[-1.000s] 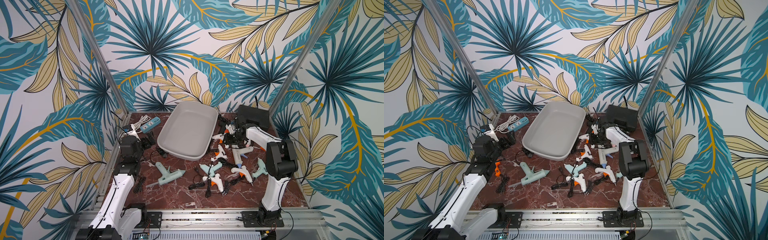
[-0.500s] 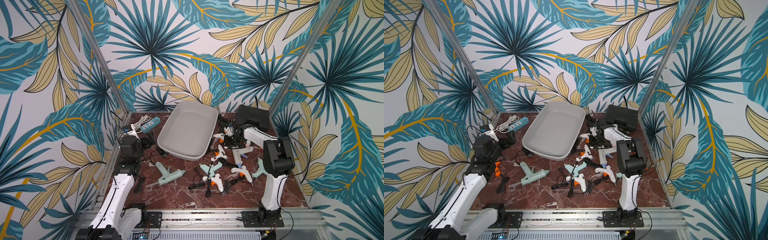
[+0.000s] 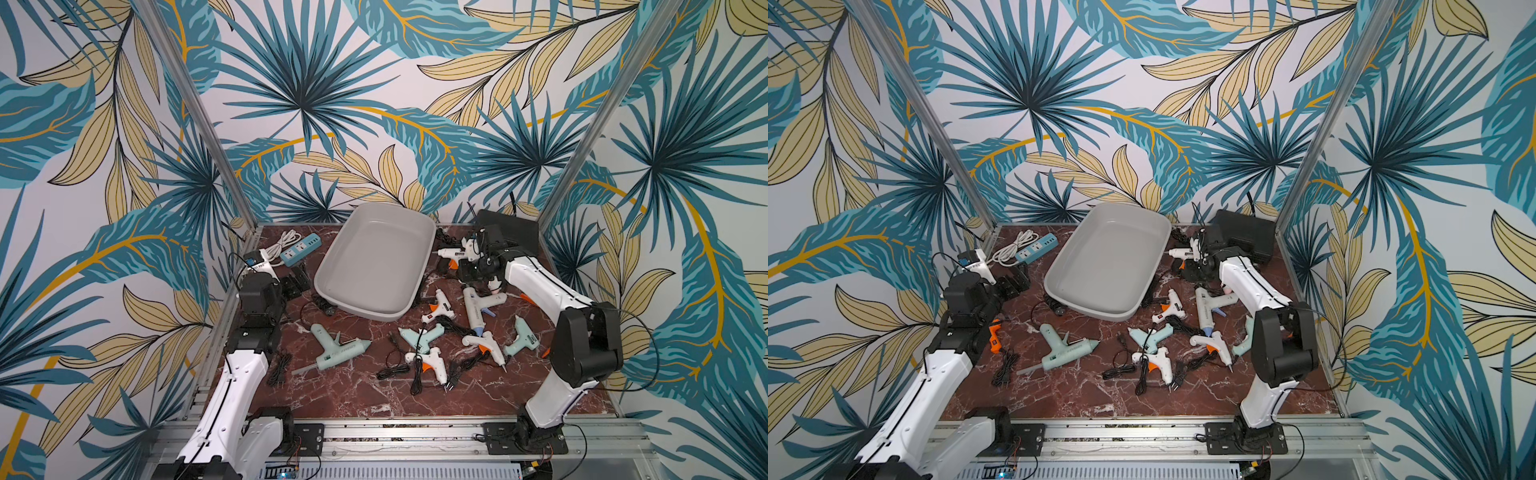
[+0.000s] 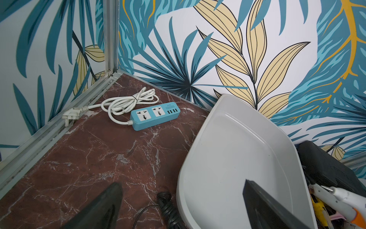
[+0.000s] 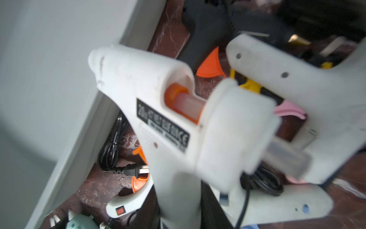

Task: Put the hot melt glue gun into the storage box
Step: Pick up the hot melt adhesive gun from the center of the board.

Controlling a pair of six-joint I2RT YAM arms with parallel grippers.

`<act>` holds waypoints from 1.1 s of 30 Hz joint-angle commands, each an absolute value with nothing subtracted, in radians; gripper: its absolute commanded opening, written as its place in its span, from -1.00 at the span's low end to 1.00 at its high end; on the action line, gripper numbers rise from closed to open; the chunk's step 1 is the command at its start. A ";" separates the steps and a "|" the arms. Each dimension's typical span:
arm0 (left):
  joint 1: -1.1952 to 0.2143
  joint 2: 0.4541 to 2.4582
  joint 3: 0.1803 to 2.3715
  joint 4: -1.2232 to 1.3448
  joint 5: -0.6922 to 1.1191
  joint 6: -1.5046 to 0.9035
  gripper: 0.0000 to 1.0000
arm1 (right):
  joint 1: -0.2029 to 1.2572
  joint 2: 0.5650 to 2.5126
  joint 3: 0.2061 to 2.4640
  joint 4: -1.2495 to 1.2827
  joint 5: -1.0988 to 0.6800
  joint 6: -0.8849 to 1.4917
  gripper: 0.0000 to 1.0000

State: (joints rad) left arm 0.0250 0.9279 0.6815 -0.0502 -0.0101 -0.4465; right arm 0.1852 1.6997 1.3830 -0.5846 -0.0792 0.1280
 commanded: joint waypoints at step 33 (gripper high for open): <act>0.023 0.962 0.734 -0.045 -0.003 -0.469 1.00 | 0.313 1.651 2.068 -0.646 -0.141 0.367 -1.00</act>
